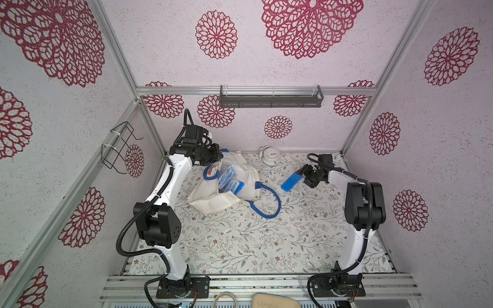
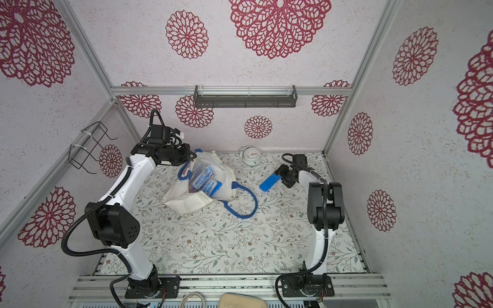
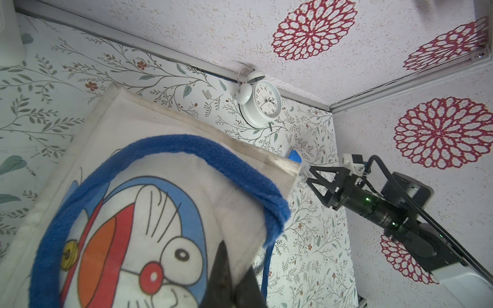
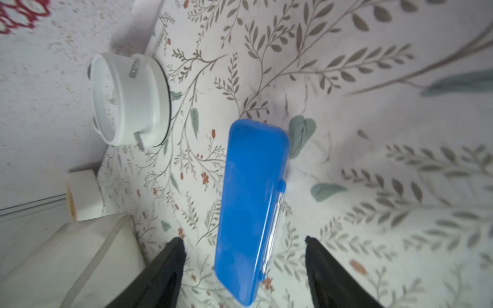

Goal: Take out the compass set from the canvas bag
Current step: Place the compass set at the center of the board, then adjust the canvas bag at the center of the board.

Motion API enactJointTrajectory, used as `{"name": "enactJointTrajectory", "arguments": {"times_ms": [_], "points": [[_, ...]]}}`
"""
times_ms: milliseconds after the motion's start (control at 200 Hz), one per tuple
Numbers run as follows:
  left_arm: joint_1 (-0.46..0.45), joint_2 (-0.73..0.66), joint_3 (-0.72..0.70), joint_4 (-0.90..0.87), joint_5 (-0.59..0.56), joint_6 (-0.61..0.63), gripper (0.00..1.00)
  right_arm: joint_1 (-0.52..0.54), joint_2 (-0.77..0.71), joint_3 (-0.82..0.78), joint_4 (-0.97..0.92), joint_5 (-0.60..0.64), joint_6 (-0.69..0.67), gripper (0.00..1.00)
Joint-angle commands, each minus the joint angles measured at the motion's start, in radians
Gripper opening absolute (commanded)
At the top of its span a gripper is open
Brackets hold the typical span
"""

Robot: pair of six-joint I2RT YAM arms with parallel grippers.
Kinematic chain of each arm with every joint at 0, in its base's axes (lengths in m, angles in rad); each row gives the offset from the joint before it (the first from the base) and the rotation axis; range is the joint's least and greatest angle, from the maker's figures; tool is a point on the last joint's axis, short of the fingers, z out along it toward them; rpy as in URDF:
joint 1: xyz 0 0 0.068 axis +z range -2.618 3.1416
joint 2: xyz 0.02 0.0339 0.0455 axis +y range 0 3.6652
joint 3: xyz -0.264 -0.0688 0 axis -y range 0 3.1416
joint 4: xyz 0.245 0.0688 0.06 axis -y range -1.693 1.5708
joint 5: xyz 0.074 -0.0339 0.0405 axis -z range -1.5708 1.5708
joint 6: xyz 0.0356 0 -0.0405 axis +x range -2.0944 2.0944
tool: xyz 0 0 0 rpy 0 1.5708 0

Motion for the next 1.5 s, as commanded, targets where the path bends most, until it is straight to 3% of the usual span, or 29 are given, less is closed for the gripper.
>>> {"name": "enactJointTrajectory", "arguments": {"times_ms": [0,85,320,645,766,861,886,941,991,1011,1026,1256,1491], "points": [[0.002,0.006,0.039,0.007,0.029,0.008,0.0,0.095,-0.168,-0.043,0.009,-0.035,0.004,0.64],[0.002,0.003,0.036,0.005,0.022,0.01,0.0,0.209,-0.238,-0.138,0.068,-0.059,0.056,0.59],[0.002,0.002,0.038,-0.014,0.0,0.013,0.0,0.461,-0.258,-0.335,0.358,-0.075,0.273,0.63],[0.002,-0.006,0.052,-0.041,-0.002,0.033,0.0,0.507,-0.113,-0.291,0.423,-0.064,0.331,0.67],[0.002,-0.006,0.05,-0.044,0.003,0.033,0.0,0.512,-0.066,-0.259,0.471,-0.072,0.366,0.49],[0.003,-0.01,0.051,-0.053,-0.002,0.031,0.0,0.519,-0.048,-0.229,0.472,-0.071,0.377,0.23],[0.003,-0.01,0.054,-0.062,-0.009,0.028,0.08,0.52,-0.048,-0.226,0.471,-0.069,0.379,0.17],[0.0,-0.009,0.07,-0.098,-0.054,0.023,0.4,0.524,-0.053,-0.226,0.47,-0.066,0.381,0.09],[0.0,-0.008,0.097,-0.152,-0.118,0.01,0.59,0.527,-0.06,-0.232,0.464,-0.06,0.381,0.05],[0.0,-0.007,0.111,-0.181,-0.15,0.007,0.88,0.529,-0.064,-0.234,0.464,-0.059,0.382,0.03],[0.002,-0.007,0.121,-0.202,-0.172,0.002,0.99,0.529,-0.067,-0.237,0.462,-0.057,0.383,0.02],[-0.009,-0.035,0.177,-0.495,-0.381,-0.046,0.97,0.546,-0.093,-0.234,0.448,-0.054,0.377,0.0],[-0.038,-0.158,0.013,-0.469,-0.415,-0.106,0.97,0.55,-0.1,-0.223,0.416,-0.052,0.363,0.0]]}}
